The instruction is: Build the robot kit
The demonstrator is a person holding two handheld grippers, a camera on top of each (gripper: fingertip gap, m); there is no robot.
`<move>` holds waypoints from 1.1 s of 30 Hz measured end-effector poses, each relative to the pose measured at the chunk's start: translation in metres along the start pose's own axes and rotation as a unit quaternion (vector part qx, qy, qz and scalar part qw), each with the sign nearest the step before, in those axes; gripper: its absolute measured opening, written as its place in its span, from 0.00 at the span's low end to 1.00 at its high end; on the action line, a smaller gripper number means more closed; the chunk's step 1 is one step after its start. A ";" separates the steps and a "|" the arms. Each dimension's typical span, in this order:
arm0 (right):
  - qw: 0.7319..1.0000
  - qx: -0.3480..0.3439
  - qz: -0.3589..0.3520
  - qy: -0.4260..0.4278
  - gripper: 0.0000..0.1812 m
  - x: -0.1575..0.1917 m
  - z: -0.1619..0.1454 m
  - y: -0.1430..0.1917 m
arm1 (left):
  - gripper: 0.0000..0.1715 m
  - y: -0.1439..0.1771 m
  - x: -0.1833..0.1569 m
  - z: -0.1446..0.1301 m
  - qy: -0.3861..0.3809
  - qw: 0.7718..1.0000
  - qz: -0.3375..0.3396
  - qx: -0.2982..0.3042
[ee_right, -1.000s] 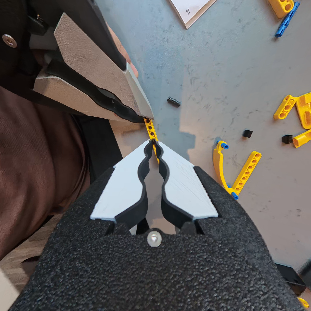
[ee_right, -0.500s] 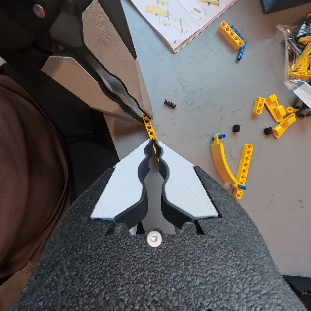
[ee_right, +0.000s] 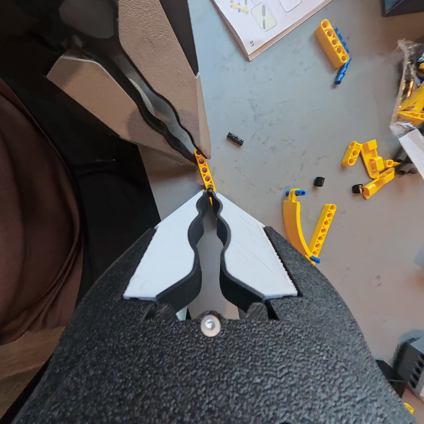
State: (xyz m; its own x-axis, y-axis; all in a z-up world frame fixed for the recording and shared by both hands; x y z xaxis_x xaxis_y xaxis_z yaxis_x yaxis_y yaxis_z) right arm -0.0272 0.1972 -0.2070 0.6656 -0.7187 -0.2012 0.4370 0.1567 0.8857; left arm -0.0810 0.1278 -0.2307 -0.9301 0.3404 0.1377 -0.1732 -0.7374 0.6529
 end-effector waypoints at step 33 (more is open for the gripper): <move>0.975 0.109 0.184 -0.065 0.01 -0.022 0.009 -0.005 | 0.03 0.000 0.001 0.000 0.005 1.000 -0.005 0.001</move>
State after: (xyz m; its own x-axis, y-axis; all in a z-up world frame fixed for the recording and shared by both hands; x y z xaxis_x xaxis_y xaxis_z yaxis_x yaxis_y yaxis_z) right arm -0.0498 0.2065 -0.2037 0.6650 -0.7224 0.1892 0.0338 0.2823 0.9587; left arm -0.0815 0.1282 -0.2307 -0.9319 0.3412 0.1233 -0.1816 -0.7330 0.6556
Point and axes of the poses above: each gripper's, where its closed fingertips meet, y back along the fingers, z out of its top, x = y × z across the jaws, the point moved 6 cm from there along y, back along the fingers, and after that the axes turned 14 degrees about y, right-handed, at the moved point
